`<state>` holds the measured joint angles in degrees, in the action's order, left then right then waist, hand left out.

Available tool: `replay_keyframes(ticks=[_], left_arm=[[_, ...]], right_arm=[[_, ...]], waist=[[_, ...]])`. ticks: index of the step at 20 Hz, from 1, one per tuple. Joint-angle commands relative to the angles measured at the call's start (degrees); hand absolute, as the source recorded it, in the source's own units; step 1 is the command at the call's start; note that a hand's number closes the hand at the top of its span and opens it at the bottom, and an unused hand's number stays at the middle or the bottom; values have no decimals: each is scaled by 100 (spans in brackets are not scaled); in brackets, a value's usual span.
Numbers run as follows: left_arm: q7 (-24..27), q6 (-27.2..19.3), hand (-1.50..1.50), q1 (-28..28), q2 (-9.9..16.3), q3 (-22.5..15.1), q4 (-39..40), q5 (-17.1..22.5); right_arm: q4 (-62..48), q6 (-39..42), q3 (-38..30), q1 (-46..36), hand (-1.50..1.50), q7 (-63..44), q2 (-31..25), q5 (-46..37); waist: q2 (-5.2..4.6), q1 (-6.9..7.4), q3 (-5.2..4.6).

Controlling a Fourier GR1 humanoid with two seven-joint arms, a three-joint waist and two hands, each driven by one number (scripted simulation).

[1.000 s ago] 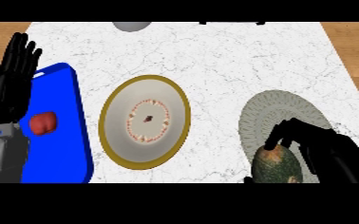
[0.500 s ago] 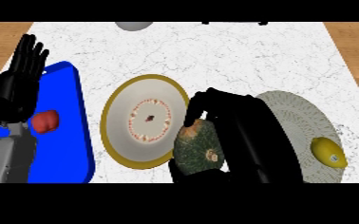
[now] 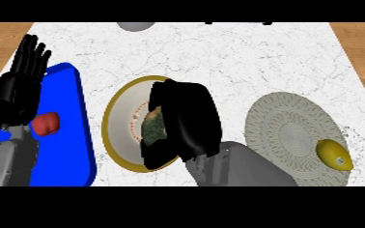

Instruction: Pick the squash from the placemat and place it in the bowl

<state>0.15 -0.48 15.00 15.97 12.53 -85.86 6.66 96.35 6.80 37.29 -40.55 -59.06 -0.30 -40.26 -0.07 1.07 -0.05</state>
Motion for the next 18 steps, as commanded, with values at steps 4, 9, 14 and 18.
replay_keyframes(ticks=[4,9,14,18], left_arm=[[-144,-117,0,88,-19,-45,-140,-82],[-34,-47,0,-120,-118,-80,-184,-39],[72,42,0,-19,-25,-43,-6,-54],[17,3,0,24,-48,-3,-55,-2]], right_arm=[[-1645,-1552,416,-80,150,-442,29,-120],[-2217,-2683,486,333,-150,153,29,567],[-2431,-4126,499,349,-150,1223,29,1164],[-2540,-5097,236,109,-150,1500,29,920]], waist=[[-16,40,4],[-28,71,8],[-49,109,11],[-19,58,11]])
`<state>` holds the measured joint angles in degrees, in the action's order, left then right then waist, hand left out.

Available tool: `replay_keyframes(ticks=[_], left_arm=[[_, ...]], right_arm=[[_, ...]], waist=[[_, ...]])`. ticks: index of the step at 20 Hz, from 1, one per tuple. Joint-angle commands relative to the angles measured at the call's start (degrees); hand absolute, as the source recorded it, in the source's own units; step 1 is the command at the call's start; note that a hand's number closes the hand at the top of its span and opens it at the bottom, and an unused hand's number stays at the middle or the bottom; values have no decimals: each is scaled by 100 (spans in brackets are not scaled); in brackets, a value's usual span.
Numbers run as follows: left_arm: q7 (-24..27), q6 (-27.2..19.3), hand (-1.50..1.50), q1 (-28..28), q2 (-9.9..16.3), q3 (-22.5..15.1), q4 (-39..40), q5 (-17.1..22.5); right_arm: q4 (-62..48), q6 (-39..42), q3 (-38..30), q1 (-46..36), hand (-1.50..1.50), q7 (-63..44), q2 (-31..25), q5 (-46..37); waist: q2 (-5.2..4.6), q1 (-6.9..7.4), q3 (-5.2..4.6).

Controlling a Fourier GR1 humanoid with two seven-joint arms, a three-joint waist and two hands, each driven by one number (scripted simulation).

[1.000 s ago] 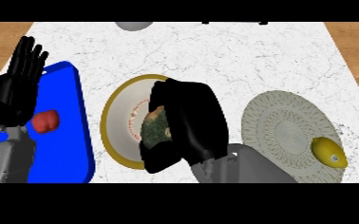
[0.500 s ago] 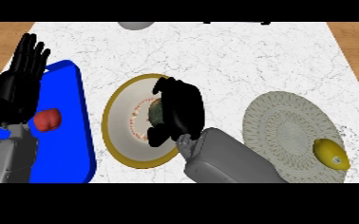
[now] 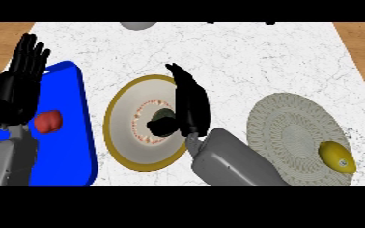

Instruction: Pick the squash from the placemat and place it in the bowl

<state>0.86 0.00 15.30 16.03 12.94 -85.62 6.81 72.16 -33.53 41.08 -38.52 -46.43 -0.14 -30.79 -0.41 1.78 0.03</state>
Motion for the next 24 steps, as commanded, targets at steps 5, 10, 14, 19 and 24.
replay_keyframes(ticks=[5,10,14,19,24], left_arm=[[13,-60,0,-139,115,176,-66,-18],[-81,14,0,-151,86,189,-6,83],[-135,-49,0,-94,177,231,-51,12],[179,204,0,-73,184,336,337,190],[-47,28,0,92,113,192,295,34]], right_arm=[[122,-1502,-701,325,-150,398,-137,-454],[1273,-1490,-1304,1101,-150,788,-790,-4],[2543,-1344,-1360,2436,-150,1477,-1498,696],[3349,-936,-2020,3470,-150,2646,-2242,1996],[3072,66,-3184,4077,-150,4146,-2544,3543]], waist=[[54,-174,-1],[55,-253,1],[66,-298,6],[42,-268,5],[37,-244,6]])
